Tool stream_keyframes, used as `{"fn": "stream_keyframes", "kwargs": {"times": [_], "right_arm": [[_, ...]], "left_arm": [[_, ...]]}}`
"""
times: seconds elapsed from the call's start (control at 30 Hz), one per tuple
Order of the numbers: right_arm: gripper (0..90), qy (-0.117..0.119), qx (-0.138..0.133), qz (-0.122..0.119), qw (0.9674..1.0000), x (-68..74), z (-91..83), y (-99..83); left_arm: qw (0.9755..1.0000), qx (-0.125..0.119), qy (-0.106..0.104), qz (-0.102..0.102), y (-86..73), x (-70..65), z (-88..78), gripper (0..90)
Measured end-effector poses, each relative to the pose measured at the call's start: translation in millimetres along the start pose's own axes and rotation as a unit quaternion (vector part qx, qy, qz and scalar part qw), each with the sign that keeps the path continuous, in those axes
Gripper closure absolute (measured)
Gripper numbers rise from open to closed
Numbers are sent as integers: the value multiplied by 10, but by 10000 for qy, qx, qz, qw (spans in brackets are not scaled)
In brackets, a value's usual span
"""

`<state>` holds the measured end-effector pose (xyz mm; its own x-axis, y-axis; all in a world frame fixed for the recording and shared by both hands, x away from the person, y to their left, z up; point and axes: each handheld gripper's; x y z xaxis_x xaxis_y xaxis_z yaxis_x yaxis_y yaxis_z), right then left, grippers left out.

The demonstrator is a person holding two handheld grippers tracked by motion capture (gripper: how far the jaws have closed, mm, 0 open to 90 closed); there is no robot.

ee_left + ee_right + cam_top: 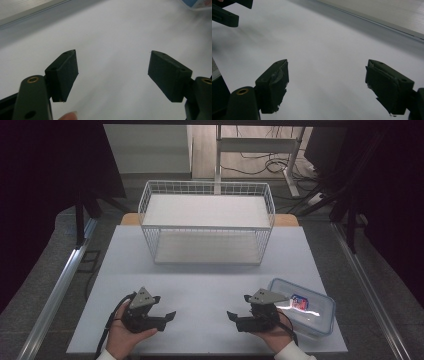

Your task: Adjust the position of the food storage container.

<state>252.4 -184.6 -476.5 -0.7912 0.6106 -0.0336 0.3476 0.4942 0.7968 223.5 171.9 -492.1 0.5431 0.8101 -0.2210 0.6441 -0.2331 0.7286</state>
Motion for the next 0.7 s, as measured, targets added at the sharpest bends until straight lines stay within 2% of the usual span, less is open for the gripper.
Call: {"fn": "stream_keyframes", "kwargs": {"times": [0.37,0.57,0.7], "right_arm": [[211,-82,-31,9,10000,-68,-66,11],[231,-54,-62,16,10000,-89,-105,44],[243,-59,10,18,10000,-132,-152,53]], "left_arm": [[10000,0,-31,40,4,-10,2,239],[10000,-7,-26,43,-1,-5,-12,240],[10000,22,-18,61,-3,-9,2,239]]}}
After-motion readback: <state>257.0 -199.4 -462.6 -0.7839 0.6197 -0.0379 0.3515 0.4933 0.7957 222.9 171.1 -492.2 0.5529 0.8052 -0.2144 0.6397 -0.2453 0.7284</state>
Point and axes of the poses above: each handheld gripper's, and its own axes: z roughly forward along the jaws, y roughly out of its top, x roughly to its left, and after that the axes turned 8 degrees about -z, right-handed
